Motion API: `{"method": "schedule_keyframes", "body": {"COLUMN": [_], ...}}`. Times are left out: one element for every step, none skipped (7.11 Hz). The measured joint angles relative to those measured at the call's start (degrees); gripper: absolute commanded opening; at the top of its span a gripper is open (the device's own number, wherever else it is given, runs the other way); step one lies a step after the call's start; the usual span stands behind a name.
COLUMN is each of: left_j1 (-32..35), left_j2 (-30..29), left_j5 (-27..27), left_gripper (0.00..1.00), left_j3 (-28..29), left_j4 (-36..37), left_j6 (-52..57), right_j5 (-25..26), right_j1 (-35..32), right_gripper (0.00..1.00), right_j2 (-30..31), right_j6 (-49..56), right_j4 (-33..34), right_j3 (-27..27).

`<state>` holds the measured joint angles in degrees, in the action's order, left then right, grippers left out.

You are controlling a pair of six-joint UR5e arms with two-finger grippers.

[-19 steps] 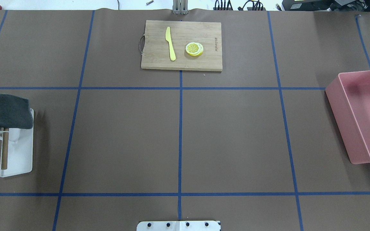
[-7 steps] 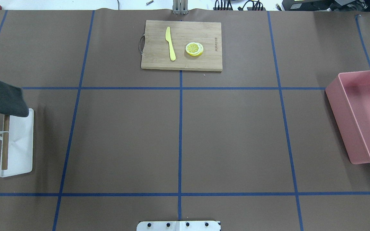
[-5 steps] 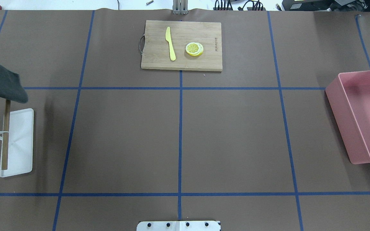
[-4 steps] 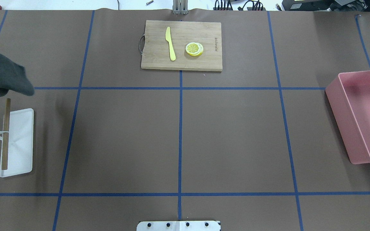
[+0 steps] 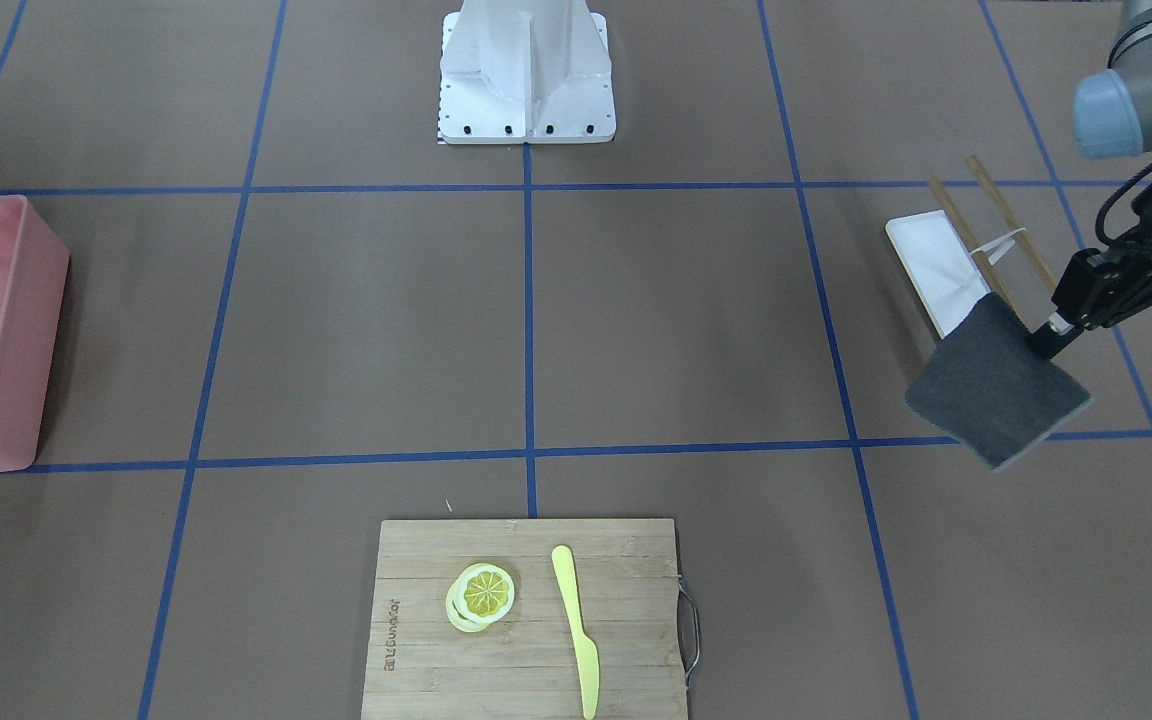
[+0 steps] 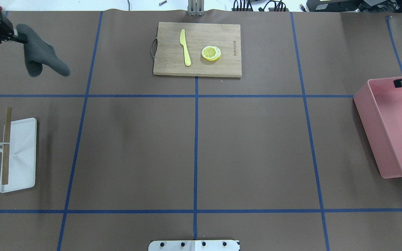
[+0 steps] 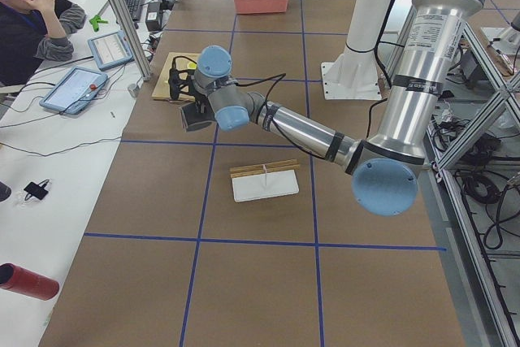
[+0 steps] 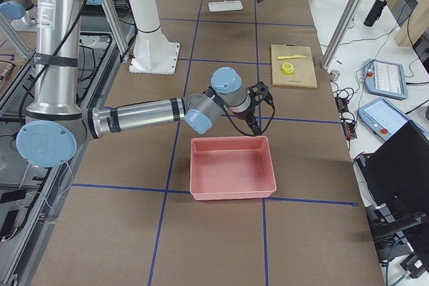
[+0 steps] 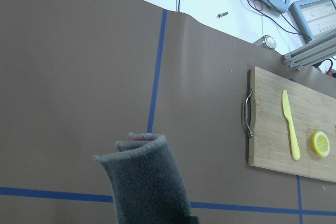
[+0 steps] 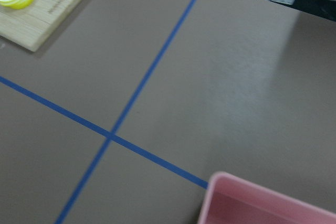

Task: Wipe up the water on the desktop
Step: 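Carry the grey cloth toward the table center while the right gripper approaches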

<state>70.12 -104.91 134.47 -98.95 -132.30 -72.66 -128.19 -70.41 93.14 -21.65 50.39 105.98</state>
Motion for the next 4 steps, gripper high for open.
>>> {"method": "schedule_keyframes", "body": {"left_j1": [-2.3,-4.2,-5.7,-7.1], "left_j2": [-2.3,-4.4,-6.2,-7.7], "left_j5": [-1.9,-3.1,-3.7,-4.2], "left_gripper": [0.0,0.0,0.0,0.0], "left_j3": [-0.2,-0.6,-1.2,-1.7], "left_j4": [0.0,0.0,0.0,0.1], "left_j6": [-3.6,-7.0,-10.5,-13.4], "right_j5": [0.4,2.1,6.4,13.1], "right_j1": [3.9,8.1,13.1,18.7], "right_gripper": [0.99,0.98,0.98,0.98], "right_j2": [-3.7,-7.5,-11.7,-15.1], "right_j6": [-2.8,-7.1,-11.7,-15.1], "right_j4": [-0.9,-1.2,-1.1,-1.0], "right_j3": [0.1,0.2,0.4,0.6]}}
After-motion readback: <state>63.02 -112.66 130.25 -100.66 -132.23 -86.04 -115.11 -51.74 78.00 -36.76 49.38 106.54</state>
